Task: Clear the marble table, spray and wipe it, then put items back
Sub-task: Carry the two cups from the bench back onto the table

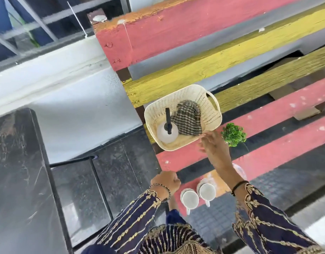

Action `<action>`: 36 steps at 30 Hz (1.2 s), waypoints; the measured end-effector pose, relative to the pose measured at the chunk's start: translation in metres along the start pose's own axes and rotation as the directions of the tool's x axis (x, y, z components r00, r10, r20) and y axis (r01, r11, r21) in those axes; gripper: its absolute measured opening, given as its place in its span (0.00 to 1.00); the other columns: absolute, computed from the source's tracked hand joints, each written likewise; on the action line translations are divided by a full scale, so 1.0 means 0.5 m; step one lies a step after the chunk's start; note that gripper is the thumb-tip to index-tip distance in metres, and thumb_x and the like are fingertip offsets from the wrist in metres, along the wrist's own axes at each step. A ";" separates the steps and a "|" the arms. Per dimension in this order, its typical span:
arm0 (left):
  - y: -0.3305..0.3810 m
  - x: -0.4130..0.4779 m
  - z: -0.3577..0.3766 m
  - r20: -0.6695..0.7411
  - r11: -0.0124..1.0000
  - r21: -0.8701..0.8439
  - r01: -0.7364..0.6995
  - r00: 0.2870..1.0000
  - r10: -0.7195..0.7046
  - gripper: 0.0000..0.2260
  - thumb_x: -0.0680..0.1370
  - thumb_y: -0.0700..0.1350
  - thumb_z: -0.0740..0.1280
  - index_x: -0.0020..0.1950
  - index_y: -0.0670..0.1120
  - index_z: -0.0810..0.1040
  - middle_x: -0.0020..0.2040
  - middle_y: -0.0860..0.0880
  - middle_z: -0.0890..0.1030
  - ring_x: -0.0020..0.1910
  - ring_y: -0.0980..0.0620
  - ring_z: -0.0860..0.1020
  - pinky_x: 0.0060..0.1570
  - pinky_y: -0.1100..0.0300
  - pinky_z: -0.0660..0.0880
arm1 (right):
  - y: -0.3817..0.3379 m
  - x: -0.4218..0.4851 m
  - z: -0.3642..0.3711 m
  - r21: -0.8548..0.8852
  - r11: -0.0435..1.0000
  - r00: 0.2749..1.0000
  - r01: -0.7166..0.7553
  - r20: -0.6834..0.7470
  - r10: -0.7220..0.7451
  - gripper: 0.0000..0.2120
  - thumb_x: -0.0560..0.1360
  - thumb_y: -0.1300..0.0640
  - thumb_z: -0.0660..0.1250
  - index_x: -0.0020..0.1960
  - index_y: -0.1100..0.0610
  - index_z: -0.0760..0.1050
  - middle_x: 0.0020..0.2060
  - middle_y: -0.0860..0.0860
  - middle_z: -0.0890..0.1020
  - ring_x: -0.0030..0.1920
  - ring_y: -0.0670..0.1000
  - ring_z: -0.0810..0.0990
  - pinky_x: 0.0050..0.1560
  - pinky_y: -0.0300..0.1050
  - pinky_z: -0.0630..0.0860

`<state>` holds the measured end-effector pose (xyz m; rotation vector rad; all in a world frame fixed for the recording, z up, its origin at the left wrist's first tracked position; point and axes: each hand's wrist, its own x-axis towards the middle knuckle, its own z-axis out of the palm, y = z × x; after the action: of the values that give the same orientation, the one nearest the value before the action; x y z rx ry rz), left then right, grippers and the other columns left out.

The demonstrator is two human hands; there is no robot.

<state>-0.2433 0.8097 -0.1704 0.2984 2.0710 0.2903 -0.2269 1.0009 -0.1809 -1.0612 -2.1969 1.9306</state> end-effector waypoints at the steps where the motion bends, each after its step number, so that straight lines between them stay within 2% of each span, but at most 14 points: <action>1: 0.000 -0.001 0.012 0.021 1.000 0.009 -0.001 1.000 0.001 0.14 0.77 0.49 0.60 0.58 0.46 0.78 0.58 0.44 0.81 0.56 0.43 0.79 0.56 0.52 0.76 | 0.014 -0.027 -0.005 -0.005 1.000 1.000 -0.002 -0.001 0.002 0.07 0.82 0.61 0.64 0.59 0.54 0.74 0.51 0.53 0.83 0.47 0.57 0.85 0.47 0.51 0.83; 3: -0.001 -0.001 0.041 0.064 0.999 0.037 -0.004 0.998 0.002 0.16 0.78 0.50 0.62 0.63 0.45 0.74 0.61 0.43 0.79 0.58 0.42 0.78 0.58 0.50 0.76 | 0.048 -0.083 -0.017 -0.007 0.999 0.999 -0.038 -0.004 0.038 0.09 0.81 0.63 0.66 0.56 0.49 0.75 0.48 0.51 0.84 0.45 0.55 0.86 0.49 0.54 0.83; 4: -0.001 -0.001 0.058 0.086 0.999 0.052 -0.009 0.996 0.004 0.18 0.78 0.50 0.62 0.65 0.45 0.72 0.62 0.42 0.78 0.59 0.41 0.78 0.60 0.49 0.75 | 0.069 -0.110 -0.025 -0.055 0.997 0.999 -0.046 0.001 0.046 0.10 0.80 0.62 0.67 0.57 0.50 0.76 0.48 0.51 0.85 0.46 0.53 0.86 0.50 0.52 0.83; 6: -0.002 0.003 0.088 0.114 0.997 0.074 -0.024 0.993 0.016 0.20 0.78 0.50 0.63 0.68 0.45 0.69 0.63 0.42 0.77 0.60 0.41 0.77 0.60 0.48 0.75 | 0.108 -0.153 -0.039 -0.267 0.963 0.999 -0.037 0.015 0.043 0.13 0.78 0.60 0.71 0.61 0.53 0.77 0.52 0.49 0.86 0.49 0.47 0.86 0.51 0.40 0.81; 7: -0.002 0.006 0.105 0.124 0.996 0.086 -0.036 0.992 0.025 0.21 0.78 0.50 0.63 0.69 0.45 0.67 0.63 0.41 0.77 0.60 0.40 0.78 0.60 0.47 0.75 | 0.129 -0.169 -0.046 -0.360 0.932 0.998 -0.039 0.035 0.055 0.17 0.76 0.60 0.72 0.64 0.54 0.77 0.56 0.49 0.85 0.52 0.46 0.84 0.54 0.39 0.81; 8: 0.000 0.009 0.120 0.125 0.994 0.096 -0.048 0.991 0.036 0.21 0.78 0.50 0.63 0.70 0.45 0.66 0.62 0.41 0.78 0.59 0.40 0.78 0.59 0.48 0.76 | 0.149 -0.181 -0.051 -0.439 0.898 0.995 -0.035 0.072 0.074 0.21 0.75 0.61 0.73 0.66 0.56 0.76 0.60 0.51 0.83 0.57 0.50 0.82 0.60 0.45 0.79; 10: 0.004 0.018 0.153 0.110 0.992 0.112 -0.060 0.993 0.048 0.21 0.79 0.50 0.62 0.70 0.46 0.65 0.62 0.42 0.79 0.58 0.41 0.79 0.57 0.49 0.77 | 0.192 -0.199 -0.059 -0.615 0.788 0.978 0.006 0.167 0.123 0.29 0.73 0.62 0.74 0.72 0.58 0.71 0.70 0.55 0.76 0.69 0.57 0.73 0.71 0.55 0.69; 12: 0.006 0.027 0.180 0.077 0.993 0.108 -0.048 0.996 0.040 0.21 0.79 0.50 0.62 0.71 0.49 0.64 0.64 0.44 0.77 0.60 0.43 0.78 0.58 0.50 0.76 | 0.228 -0.211 -0.064 -0.745 0.665 0.953 0.054 0.237 0.188 0.36 0.73 0.59 0.73 0.77 0.54 0.63 0.77 0.52 0.64 0.76 0.57 0.62 0.75 0.58 0.60; 14: 0.009 0.037 0.204 0.054 0.994 0.096 -0.044 0.998 0.039 0.21 0.79 0.49 0.62 0.71 0.50 0.64 0.66 0.45 0.76 0.61 0.43 0.77 0.59 0.49 0.75 | 0.258 -0.215 -0.069 -0.763 0.644 0.931 0.061 0.277 0.240 0.39 0.74 0.59 0.73 0.80 0.50 0.58 0.80 0.51 0.57 0.77 0.58 0.58 0.75 0.58 0.60; 16: 0.008 0.048 0.221 0.031 0.995 0.092 -0.049 0.998 0.046 0.20 0.79 0.48 0.61 0.71 0.50 0.64 0.65 0.45 0.76 0.60 0.43 0.78 0.59 0.49 0.76 | 0.277 -0.213 -0.070 -0.735 0.674 0.923 0.080 0.310 0.229 0.40 0.74 0.61 0.72 0.80 0.51 0.56 0.80 0.53 0.55 0.77 0.59 0.59 0.75 0.57 0.62; 20: -0.003 0.070 0.238 -0.018 0.992 0.107 -0.068 0.997 0.070 0.17 0.80 0.44 0.59 0.70 0.48 0.65 0.62 0.43 0.78 0.58 0.43 0.79 0.57 0.49 0.77 | 0.299 -0.202 -0.063 -0.722 0.682 0.928 0.118 0.324 0.182 0.39 0.76 0.63 0.71 0.81 0.55 0.55 0.79 0.54 0.59 0.75 0.58 0.63 0.72 0.53 0.70; 23: -0.012 0.077 0.237 -0.028 0.989 0.114 -0.091 0.995 0.094 0.18 0.80 0.42 0.59 0.70 0.47 0.67 0.63 0.42 0.77 0.60 0.42 0.78 0.58 0.50 0.75 | 0.301 -0.196 -0.057 -0.730 0.666 0.939 0.152 0.317 0.134 0.38 0.75 0.63 0.72 0.80 0.58 0.57 0.76 0.55 0.65 0.71 0.58 0.69 0.67 0.50 0.73; 28: -0.022 0.051 0.217 -0.020 0.993 0.094 -0.068 0.997 0.070 0.15 0.81 0.43 0.57 0.68 0.44 0.68 0.60 0.38 0.77 0.57 0.39 0.79 0.56 0.48 0.75 | 0.284 -0.200 -0.060 -0.741 0.653 0.943 0.157 0.310 0.125 0.37 0.73 0.61 0.75 0.77 0.59 0.62 0.72 0.55 0.69 0.68 0.58 0.71 0.66 0.52 0.75; 36: -0.047 -0.017 0.190 -0.059 0.999 0.017 -0.044 0.997 0.044 0.17 0.81 0.44 0.57 0.69 0.46 0.66 0.59 0.37 0.77 0.57 0.36 0.78 0.57 0.46 0.76 | 0.238 -0.212 -0.048 -0.754 0.621 0.932 0.212 0.347 0.102 0.35 0.72 0.61 0.74 0.76 0.58 0.63 0.71 0.56 0.70 0.68 0.58 0.72 0.66 0.53 0.74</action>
<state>-0.1587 0.7927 -0.2175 0.3488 2.1279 0.3134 -0.0800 0.9684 -0.2383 -0.6476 -3.3913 1.1309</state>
